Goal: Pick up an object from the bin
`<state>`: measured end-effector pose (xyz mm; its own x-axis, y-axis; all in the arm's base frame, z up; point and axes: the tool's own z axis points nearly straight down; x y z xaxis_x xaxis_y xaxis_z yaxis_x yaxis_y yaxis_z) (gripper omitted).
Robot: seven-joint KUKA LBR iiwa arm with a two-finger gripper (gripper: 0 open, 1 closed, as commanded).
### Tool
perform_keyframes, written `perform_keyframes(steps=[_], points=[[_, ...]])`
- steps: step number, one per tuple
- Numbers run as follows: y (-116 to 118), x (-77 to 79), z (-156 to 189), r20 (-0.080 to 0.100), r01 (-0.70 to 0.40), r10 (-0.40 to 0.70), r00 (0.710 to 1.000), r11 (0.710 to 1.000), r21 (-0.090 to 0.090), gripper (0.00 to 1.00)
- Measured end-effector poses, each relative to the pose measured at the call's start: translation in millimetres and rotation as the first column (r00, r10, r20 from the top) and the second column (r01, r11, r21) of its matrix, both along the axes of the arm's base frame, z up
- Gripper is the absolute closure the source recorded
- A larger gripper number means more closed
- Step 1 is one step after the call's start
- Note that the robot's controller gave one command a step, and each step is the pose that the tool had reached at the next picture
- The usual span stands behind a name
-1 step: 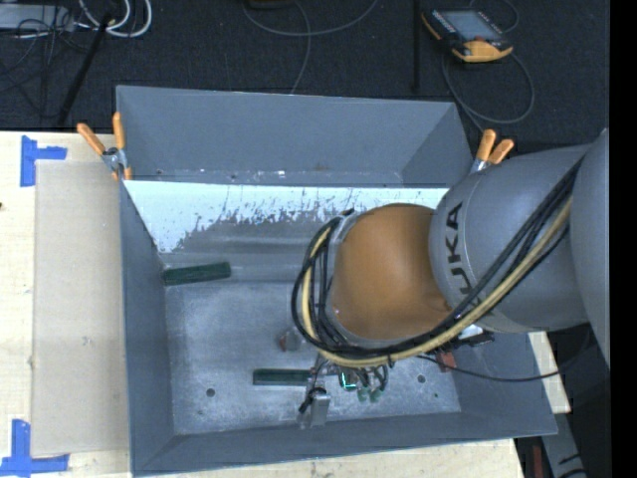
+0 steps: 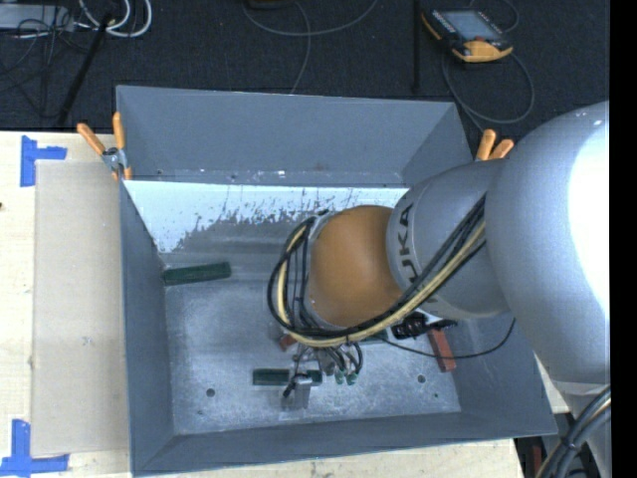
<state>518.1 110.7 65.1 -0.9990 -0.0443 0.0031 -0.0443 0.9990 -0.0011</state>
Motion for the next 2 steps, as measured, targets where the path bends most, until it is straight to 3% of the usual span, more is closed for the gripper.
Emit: perform_keyframes(steps=[1,2], points=[[0,-0.1,4,0.002,0.004,-0.004,1.0,1.0,0.002,1.0],[-13,-5.3,169,0.011,-0.085,0.085,0.996,0.996,0.002,1.0]])
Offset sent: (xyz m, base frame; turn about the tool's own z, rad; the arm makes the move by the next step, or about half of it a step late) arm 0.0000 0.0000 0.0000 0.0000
